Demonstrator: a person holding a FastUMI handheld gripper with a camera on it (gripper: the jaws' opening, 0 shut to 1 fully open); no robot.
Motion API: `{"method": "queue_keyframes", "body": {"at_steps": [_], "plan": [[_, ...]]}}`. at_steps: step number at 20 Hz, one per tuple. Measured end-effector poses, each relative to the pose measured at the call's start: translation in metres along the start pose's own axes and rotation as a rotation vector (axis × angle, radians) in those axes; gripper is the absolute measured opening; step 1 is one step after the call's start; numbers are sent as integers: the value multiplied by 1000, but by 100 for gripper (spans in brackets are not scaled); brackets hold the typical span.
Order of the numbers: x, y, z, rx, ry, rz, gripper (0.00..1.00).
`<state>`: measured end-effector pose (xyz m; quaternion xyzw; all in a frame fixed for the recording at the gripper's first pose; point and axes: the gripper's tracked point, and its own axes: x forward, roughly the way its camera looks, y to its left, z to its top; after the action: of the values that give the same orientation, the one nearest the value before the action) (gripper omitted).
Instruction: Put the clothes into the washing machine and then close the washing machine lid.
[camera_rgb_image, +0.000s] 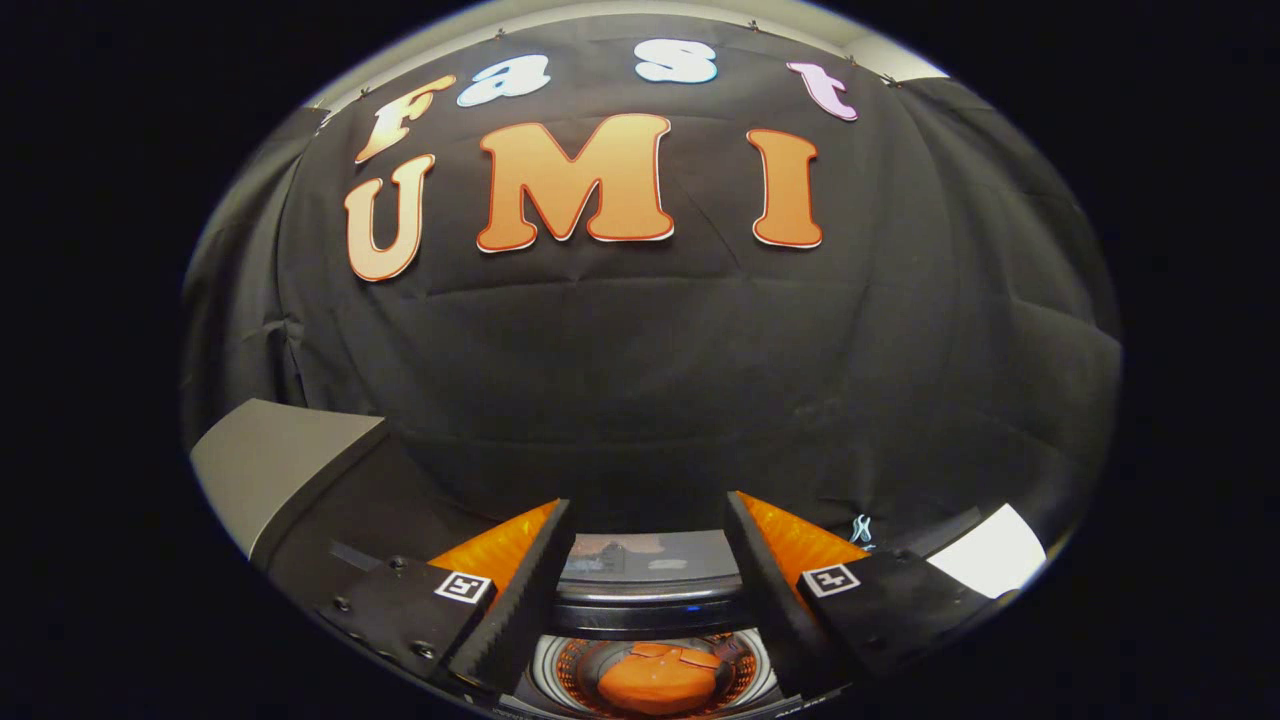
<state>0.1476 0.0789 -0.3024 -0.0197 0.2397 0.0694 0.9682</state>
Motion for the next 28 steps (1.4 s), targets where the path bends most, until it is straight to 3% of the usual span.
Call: {"method": "queue_keyframes", "body": {"at_steps": [8,13,18,28], "plan": [[-27,-4,-57,87,78,7,98],[-29,-7,-65,56,87,-6,98],[-50,-5,-36,49,13,5,98],[-128,2,91,40,-204,37,98]]}}
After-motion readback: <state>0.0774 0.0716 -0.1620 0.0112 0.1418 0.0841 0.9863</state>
